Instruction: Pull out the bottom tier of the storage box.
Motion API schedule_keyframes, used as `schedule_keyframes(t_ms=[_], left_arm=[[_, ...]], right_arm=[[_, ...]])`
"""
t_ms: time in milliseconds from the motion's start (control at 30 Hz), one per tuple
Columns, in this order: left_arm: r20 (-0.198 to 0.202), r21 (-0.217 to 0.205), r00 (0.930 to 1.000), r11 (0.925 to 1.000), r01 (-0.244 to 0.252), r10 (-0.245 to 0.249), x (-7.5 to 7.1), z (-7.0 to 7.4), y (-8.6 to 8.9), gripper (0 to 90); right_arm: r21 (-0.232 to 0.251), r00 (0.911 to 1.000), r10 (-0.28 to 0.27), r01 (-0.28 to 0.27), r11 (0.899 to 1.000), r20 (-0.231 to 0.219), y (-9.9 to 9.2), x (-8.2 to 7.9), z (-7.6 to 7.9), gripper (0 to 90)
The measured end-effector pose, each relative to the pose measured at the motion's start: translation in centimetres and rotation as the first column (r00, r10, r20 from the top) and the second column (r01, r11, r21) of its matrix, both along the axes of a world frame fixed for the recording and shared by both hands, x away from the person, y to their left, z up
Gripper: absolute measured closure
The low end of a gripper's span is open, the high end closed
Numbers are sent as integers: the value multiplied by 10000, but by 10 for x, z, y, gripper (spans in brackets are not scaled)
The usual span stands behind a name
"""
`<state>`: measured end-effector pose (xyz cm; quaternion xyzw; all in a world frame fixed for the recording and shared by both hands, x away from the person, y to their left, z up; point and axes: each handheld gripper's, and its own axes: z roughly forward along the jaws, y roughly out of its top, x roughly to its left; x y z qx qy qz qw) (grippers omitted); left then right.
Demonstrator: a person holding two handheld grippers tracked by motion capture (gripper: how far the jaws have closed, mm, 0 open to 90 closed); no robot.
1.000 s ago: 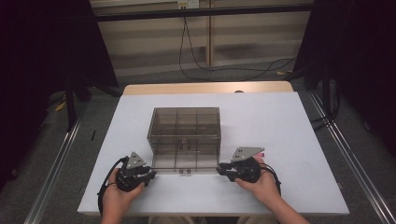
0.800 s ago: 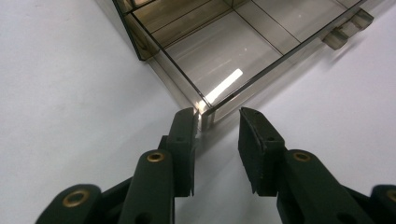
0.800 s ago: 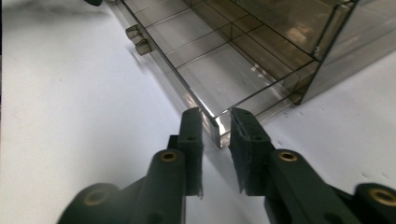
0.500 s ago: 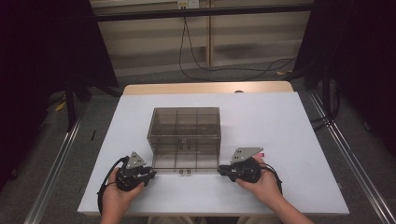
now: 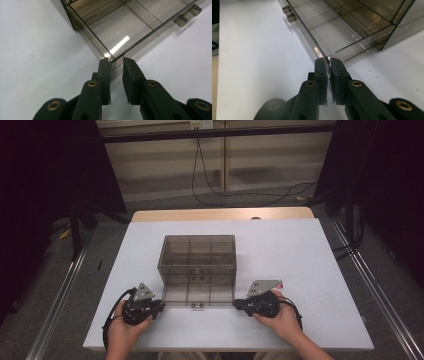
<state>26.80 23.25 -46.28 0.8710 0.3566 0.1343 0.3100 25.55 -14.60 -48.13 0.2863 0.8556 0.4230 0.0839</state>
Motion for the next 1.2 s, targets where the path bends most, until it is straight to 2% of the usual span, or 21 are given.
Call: schedule_keyframes(t_ms=[267, 367, 433, 467, 633, 733, 767, 833, 1000, 1067, 1200], left_arm=[[-63, -12, 10000, 10000, 15, -15, -1, 1, 1, 773], [-74, -5, 9999, 10000, 91, -91, -1, 1, 2, 772], [26, -84, 9999, 9999, 150, -150, -1, 1, 2, 739], [-88, -123, 9998, 9998, 161, -163, -1, 1, 2, 729], [-139, -148, 9997, 9997, 188, -190, -1, 2, 3, 638], [-138, -158, 9998, 9997, 164, -166, -1, 2, 3, 582], [-54, -7, 9999, 10000, 93, -93, 0, 3, 4, 556], [-116, -50, 9998, 9998, 184, -184, 0, 3, 5, 524], [-103, 43, 9999, 9999, 112, -112, 1, 3, 6, 357], [-139, 19, 9999, 10000, 50, -50, 1, 3, 5, 343], [-37, 143, 9999, 9998, 147, -146, 2, 4, 6, 217]], right_arm=[[-20, 10000, 39, -39, 10000, -28, 0, -2, 0, 843], [-39, 10000, 33, -33, 10000, 3, 0, -2, 0, 816], [53, 10000, 33, -33, 10000, -35, 0, -1, 0, 804], [22, 10000, 58, -58, 10000, -15, -1, -1, 1, 791], [135, 9999, -119, 119, 9998, 14, -7, 0, 6, 752], [137, 9995, -270, 268, 9995, 190, -12, 2, 10, 728], [132, 9991, -355, 352, 9993, 218, -13, 3, 11, 719], [102, 9988, -465, 463, 9989, 174, -15, 3, 13, 694], [-193, 9983, -551, 555, 9983, 202, -21, 2, 13, 619], [-203, 9977, -642, 646, 9977, 200, -25, 2, 13, 605], [-237, 9951, -978, 982, 9949, 173, -35, 1, 16, 527]])
